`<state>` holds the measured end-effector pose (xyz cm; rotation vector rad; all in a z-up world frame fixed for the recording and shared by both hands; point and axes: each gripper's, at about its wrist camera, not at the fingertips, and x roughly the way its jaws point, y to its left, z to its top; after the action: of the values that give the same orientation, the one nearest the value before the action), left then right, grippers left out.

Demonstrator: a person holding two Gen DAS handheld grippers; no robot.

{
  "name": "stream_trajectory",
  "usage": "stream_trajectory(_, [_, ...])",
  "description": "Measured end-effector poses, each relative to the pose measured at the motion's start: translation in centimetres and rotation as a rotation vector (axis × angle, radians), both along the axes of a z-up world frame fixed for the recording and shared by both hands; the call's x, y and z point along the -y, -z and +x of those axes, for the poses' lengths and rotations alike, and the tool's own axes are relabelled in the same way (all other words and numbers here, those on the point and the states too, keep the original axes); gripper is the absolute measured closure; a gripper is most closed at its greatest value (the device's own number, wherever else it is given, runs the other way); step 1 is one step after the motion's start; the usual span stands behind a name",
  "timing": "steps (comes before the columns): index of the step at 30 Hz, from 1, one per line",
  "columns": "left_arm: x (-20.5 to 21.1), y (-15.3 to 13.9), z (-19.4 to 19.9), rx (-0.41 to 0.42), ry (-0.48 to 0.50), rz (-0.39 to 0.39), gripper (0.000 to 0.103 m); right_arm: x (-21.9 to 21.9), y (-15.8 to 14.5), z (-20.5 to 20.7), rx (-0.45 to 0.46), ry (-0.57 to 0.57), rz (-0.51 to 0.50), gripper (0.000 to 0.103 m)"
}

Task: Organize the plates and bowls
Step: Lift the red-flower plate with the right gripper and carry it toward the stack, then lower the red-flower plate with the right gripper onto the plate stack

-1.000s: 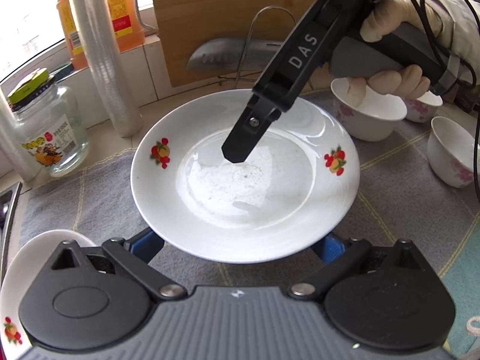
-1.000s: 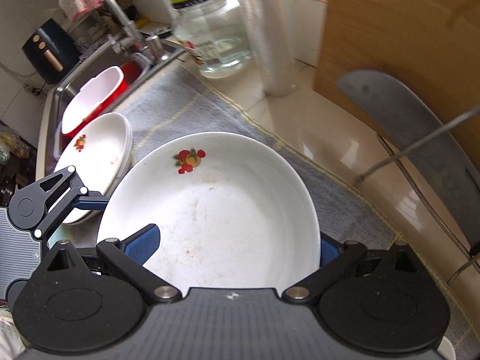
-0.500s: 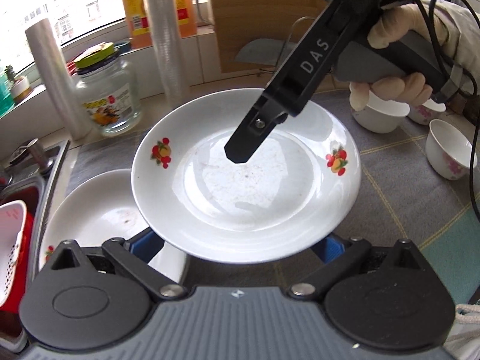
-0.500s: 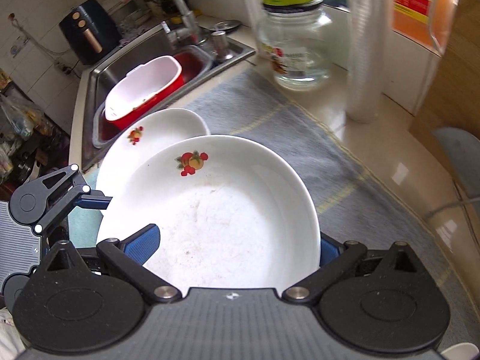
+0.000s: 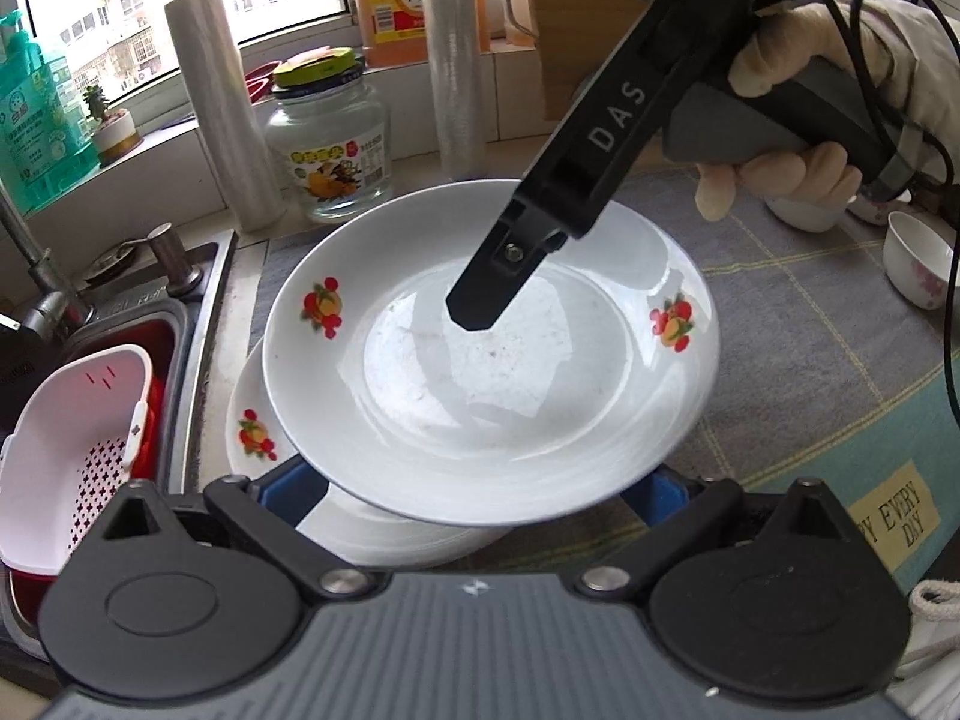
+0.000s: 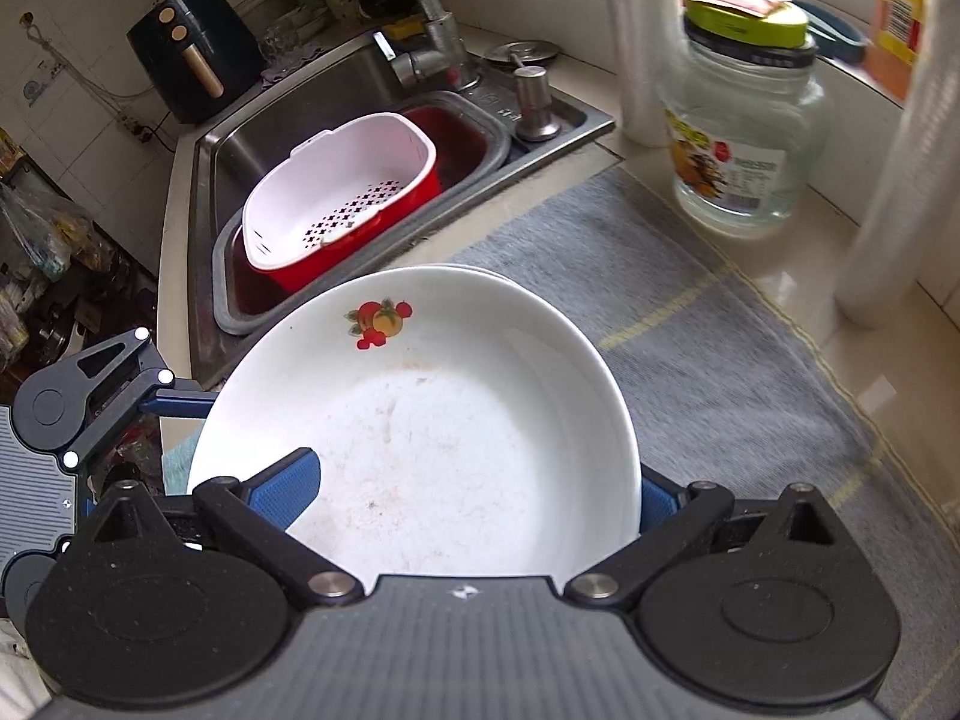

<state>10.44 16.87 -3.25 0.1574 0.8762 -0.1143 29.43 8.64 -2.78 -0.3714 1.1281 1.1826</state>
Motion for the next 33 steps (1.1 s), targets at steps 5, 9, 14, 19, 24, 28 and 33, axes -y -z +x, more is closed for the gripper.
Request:
stream_trajectory(5, [-2.2, 0.1, -0.4, 0.001, -0.003, -0.005, 0.002, -2.5, 0.4, -0.4, 0.004, 0.003, -0.002, 0.000])
stream_trajectory(9, [-3.5, 0.5, -0.3, -0.001, 0.004, -0.011, 0.002, -3.8, 1.0, -0.3, 0.001, 0.020, -0.010, 0.000])
stream_trajectory(14, [-4.3, 1.3, 0.2, -0.007, 0.010, -0.020, 0.002, -4.6, 1.7, -0.2, 0.013, 0.036, -0.016, 0.000])
stream_trajectory(19, [-4.8, 1.6, 0.6, -0.016, 0.007, -0.056, 0.002, -5.1, 2.3, 0.0, 0.020, 0.045, -0.021, 0.000])
stream_trajectory(24, [-5.1, 1.7, 0.8, -0.027, 0.008, -0.061, 0.002, -5.4, 2.2, -0.2, 0.043, 0.038, -0.026, 0.000])
stream_trajectory(28, [-5.3, 1.6, 0.9, -0.033, 0.016, -0.068, 0.002, -5.4, 2.2, -0.2, 0.044, 0.037, -0.029, 0.000])
stream_trajectory(33, [-5.4, 1.3, 1.0, -0.050, 0.031, -0.066, 0.002, -5.4, 2.3, -0.3, 0.038, 0.034, -0.034, 0.000])
